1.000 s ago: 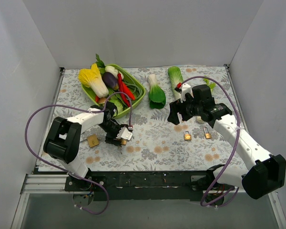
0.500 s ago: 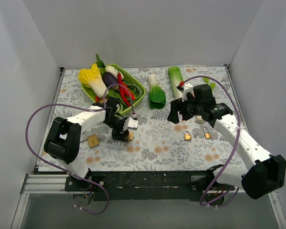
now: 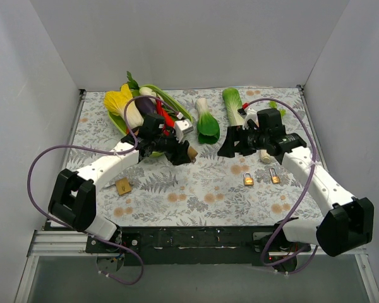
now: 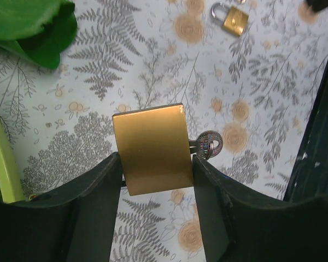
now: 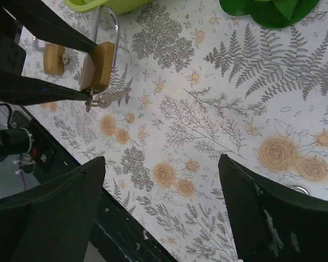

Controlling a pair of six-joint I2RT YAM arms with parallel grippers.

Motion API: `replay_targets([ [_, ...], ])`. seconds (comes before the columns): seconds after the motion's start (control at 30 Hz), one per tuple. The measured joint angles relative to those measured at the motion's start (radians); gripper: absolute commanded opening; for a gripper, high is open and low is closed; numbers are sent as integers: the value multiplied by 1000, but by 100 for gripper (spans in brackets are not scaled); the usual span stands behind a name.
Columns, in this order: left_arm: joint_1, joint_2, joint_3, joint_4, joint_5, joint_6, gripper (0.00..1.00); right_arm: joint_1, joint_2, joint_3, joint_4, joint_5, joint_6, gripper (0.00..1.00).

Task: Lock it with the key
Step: Pick up the lock from the center of the board.

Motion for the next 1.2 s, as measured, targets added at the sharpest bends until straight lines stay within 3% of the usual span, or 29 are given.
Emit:
replay_targets([
  [0.17, -75, -47, -2, 126, -103, -182, 0, -1, 73, 29, 45, -76, 124, 90],
  [0.33, -132, -66, -6, 196, -167, -259, 0, 1, 123, 38, 100, -147, 216, 88],
  [0.9, -177, -72, -26, 296, -228, -356, 0, 47, 148, 22, 206, -253, 363, 70],
  [1.2, -179, -76, -34, 305, -233, -362, 0, 47, 150, 9, 221, -267, 403, 69],
])
